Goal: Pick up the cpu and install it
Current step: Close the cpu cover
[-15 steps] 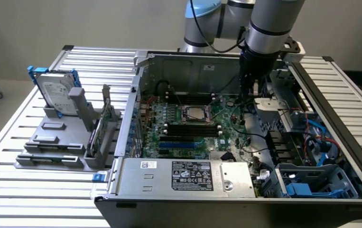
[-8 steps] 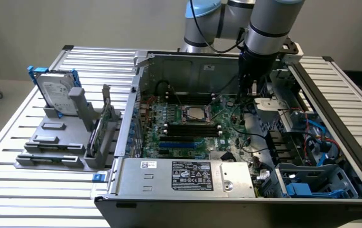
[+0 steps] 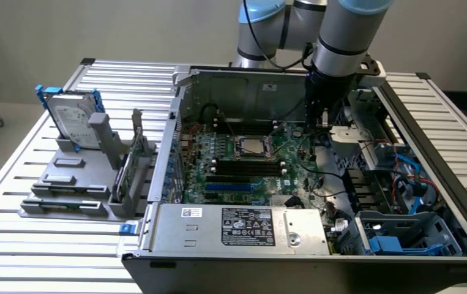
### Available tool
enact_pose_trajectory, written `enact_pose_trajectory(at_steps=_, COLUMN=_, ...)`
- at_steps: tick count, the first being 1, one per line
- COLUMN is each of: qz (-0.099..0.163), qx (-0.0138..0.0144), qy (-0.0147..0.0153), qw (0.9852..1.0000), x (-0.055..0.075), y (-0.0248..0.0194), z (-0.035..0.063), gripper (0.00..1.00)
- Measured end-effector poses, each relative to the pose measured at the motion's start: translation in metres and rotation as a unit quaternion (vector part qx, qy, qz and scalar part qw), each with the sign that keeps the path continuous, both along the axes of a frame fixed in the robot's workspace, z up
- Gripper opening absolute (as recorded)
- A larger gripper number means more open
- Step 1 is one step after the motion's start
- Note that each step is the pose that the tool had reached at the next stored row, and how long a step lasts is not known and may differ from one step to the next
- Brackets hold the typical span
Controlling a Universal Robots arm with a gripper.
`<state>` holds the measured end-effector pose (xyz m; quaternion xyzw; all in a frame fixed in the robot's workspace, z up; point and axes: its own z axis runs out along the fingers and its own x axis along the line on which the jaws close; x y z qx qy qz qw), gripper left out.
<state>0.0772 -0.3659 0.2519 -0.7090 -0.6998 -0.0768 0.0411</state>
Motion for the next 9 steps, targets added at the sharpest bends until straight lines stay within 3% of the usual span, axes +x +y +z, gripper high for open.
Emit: enact_pose_trajectory(at_steps=9, qz=0.002, qx=0.0071, qy=0.0, qw=1.0, x=-0.0104, y=0.0057, z=-0.006, gripper=0.11)
